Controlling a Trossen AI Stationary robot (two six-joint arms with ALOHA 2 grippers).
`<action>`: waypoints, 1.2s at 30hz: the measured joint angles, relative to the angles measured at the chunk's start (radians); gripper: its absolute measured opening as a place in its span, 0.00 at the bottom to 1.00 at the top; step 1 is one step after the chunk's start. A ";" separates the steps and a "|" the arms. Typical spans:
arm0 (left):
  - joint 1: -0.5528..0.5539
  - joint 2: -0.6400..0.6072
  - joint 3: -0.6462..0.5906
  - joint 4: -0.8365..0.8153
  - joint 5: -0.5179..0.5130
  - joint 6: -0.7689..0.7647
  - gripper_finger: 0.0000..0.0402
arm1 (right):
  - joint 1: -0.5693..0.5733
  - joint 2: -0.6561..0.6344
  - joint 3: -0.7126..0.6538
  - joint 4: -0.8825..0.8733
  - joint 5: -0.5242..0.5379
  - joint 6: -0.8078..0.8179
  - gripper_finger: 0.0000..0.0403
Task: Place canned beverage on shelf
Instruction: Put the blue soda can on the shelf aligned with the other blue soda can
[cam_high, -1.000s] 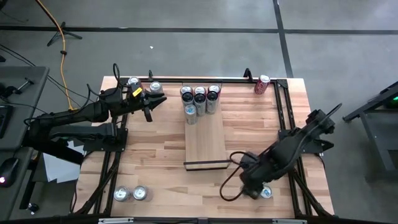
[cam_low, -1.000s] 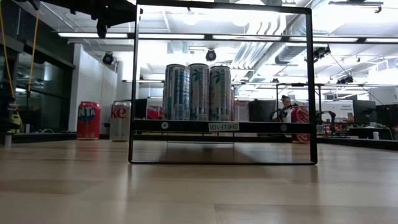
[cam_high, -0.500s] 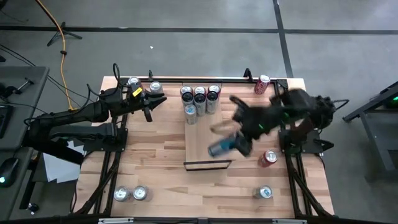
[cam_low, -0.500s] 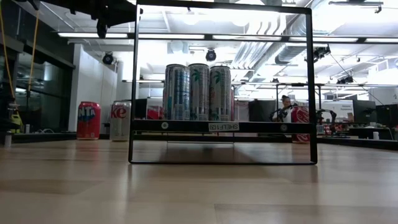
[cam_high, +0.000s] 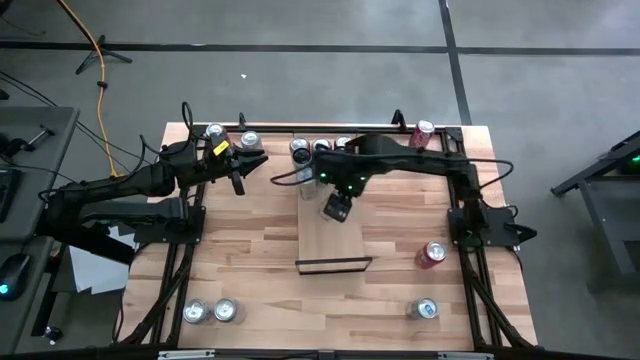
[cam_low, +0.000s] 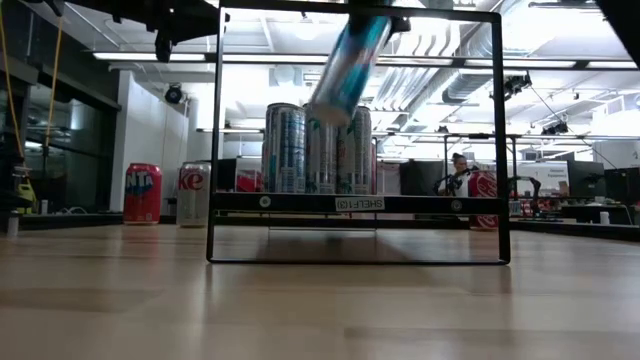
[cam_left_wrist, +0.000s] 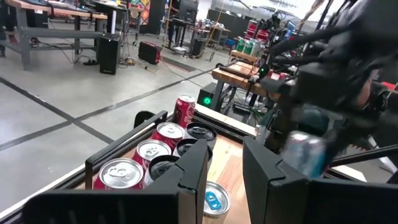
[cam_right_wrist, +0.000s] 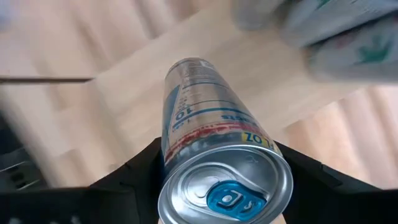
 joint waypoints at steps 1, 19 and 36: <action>0.000 0.000 0.000 0.000 0.000 0.000 0.14 | -0.003 0.014 0.000 0.000 0.025 -0.012 0.56; 0.000 0.000 0.000 0.000 0.000 -0.026 0.14 | -0.006 -0.021 -0.263 -0.003 0.113 0.031 0.56; 0.000 0.000 0.000 -0.001 0.000 -0.052 0.14 | 0.001 -0.023 -0.273 -0.001 0.049 0.153 0.60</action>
